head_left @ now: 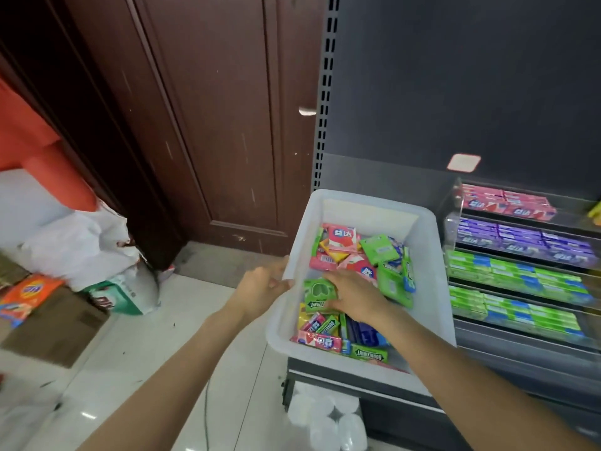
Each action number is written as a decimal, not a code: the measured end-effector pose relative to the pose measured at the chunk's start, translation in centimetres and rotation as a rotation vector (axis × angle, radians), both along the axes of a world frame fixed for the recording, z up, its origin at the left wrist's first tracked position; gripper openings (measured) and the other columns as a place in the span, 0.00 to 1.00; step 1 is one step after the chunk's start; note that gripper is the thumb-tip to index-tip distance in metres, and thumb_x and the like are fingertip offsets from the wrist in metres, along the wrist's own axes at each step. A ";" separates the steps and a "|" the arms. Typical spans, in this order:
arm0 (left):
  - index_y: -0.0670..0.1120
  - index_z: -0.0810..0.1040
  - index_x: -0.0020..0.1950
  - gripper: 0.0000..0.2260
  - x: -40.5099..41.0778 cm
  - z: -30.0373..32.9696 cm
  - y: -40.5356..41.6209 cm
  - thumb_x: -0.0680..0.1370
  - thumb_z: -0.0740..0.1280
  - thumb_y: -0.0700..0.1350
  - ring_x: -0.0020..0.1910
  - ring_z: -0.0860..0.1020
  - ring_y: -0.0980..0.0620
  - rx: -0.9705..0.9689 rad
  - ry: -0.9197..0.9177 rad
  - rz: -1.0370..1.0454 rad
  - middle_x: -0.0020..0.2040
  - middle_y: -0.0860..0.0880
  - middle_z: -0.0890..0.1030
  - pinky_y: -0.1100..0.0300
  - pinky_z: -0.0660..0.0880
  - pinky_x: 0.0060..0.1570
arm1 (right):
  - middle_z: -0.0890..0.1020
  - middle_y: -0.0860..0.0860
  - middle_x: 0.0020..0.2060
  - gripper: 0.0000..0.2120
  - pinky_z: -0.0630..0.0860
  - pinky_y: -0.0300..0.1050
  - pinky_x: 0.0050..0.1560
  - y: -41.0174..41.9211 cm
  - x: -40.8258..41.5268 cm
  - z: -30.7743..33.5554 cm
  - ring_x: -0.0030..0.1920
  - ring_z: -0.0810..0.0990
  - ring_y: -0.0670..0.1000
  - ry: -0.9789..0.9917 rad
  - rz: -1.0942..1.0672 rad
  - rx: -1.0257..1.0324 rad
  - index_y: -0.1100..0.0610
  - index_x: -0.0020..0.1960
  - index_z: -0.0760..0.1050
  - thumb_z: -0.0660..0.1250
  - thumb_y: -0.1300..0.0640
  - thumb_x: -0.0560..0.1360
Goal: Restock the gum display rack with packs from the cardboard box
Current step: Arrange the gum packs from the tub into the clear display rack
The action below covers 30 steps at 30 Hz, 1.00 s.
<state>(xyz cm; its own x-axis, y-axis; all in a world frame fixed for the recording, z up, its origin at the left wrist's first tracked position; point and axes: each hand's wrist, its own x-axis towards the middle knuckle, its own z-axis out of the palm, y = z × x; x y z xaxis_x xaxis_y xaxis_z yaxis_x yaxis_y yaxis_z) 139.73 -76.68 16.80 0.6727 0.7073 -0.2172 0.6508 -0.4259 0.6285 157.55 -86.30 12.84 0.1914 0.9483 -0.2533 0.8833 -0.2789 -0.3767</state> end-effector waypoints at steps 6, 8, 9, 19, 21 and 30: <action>0.50 0.69 0.70 0.19 0.0 0.1 -0.2 0.79 0.63 0.47 0.53 0.78 0.50 -0.061 -0.050 0.020 0.56 0.49 0.79 0.66 0.67 0.46 | 0.63 0.52 0.73 0.40 0.62 0.52 0.70 1.4 -0.7 -0.3 0.71 0.63 0.55 -0.106 0.054 -0.129 0.51 0.75 0.57 0.73 0.49 0.69; 0.50 0.69 0.70 0.19 0.2 0.2 -0.1 0.79 0.63 0.46 0.54 0.78 0.49 -0.048 -0.043 0.015 0.58 0.48 0.79 0.66 0.68 0.47 | 0.66 0.53 0.69 0.39 0.64 0.52 0.69 1.5 -0.8 -0.2 0.70 0.64 0.55 -0.100 0.015 -0.123 0.52 0.74 0.60 0.74 0.49 0.68; 0.49 0.69 0.70 0.19 0.3 0.2 -0.1 0.79 0.64 0.46 0.55 0.78 0.48 -0.026 -0.036 0.006 0.60 0.48 0.79 0.64 0.69 0.50 | 0.67 0.53 0.68 0.36 0.65 0.52 0.68 1.6 -0.8 -0.1 0.69 0.66 0.55 -0.076 -0.016 -0.113 0.53 0.73 0.63 0.73 0.51 0.69; 0.43 0.68 0.69 0.22 5.3 1.0 -1.4 0.76 0.67 0.44 0.58 0.75 0.48 0.021 -0.227 0.023 0.60 0.45 0.75 0.62 0.71 0.54 | 0.78 0.48 0.41 0.05 0.80 0.48 0.46 -0.7 1.7 4.1 0.45 0.80 0.48 0.735 -0.599 0.480 0.56 0.46 0.73 0.67 0.64 0.74; 0.42 0.73 0.62 0.16 6.8 1.3 -1.8 0.76 0.69 0.45 0.46 0.79 0.49 -0.087 -0.269 0.042 0.52 0.45 0.80 0.71 0.72 0.38 | 0.78 0.49 0.38 0.08 0.82 0.55 0.44 -1.3 1.8 4.7 0.41 0.81 0.47 0.902 -0.650 0.523 0.55 0.43 0.71 0.67 0.65 0.75; 0.39 0.77 0.50 0.10 8.6 1.0 -0.8 0.75 0.69 0.45 0.40 0.76 0.48 -0.018 -0.293 0.125 0.42 0.43 0.80 0.62 0.67 0.35 | 0.79 0.55 0.54 0.16 0.72 0.43 0.55 -3.4 6.0 1.7 0.55 0.77 0.53 0.153 -0.457 0.168 0.61 0.61 0.74 0.68 0.59 0.74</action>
